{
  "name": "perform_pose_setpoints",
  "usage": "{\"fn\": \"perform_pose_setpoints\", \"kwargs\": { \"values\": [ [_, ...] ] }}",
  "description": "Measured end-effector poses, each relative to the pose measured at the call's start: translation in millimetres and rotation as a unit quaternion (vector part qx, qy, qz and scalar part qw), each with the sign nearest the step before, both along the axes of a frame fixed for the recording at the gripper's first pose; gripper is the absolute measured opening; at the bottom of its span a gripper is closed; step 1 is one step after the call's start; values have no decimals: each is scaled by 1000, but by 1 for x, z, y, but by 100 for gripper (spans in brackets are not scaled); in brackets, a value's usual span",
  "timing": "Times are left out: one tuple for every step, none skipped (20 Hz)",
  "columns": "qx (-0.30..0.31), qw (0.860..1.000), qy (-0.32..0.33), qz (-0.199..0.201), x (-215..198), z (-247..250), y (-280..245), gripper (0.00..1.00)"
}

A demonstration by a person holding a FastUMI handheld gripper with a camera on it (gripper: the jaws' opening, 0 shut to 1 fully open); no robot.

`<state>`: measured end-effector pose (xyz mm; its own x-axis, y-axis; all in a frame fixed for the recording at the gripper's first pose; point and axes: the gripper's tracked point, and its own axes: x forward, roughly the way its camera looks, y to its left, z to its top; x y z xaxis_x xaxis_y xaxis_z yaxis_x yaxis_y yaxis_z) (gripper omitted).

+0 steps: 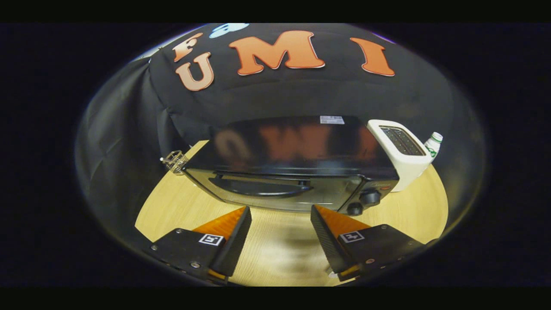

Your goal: Open the toaster oven, put the food inside, and close the toaster oven door.

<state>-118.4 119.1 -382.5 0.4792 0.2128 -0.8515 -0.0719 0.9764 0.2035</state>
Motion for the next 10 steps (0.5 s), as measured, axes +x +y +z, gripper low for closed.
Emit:
{"fn": "perform_pose_setpoints", "kwargs": {
  "values": [
    [1, 1000, -8, -3, 2, 5, 0, 83],
    [2, 1000, -13, -4, 4, 9, -1, 82],
    [3, 1000, -16, -4, 4, 14, -2, 82],
    [4, 1000, -24, -3, 5, 21, -2, 82],
    [7, 999, -37, -3, 6, 31, -2, 83],
    [7, 999, -52, -1, 7, 41, -3, 83],
    [4, 998, -68, 0, 9, 51, -6, 83],
    [0, 996, -85, -1, 12, 63, -9, 83],
    [-3, 995, -104, -4, 17, 73, -12, 84],
    [-4, 992, -124, -8, 23, 87, -15, 86]
  ]
}}
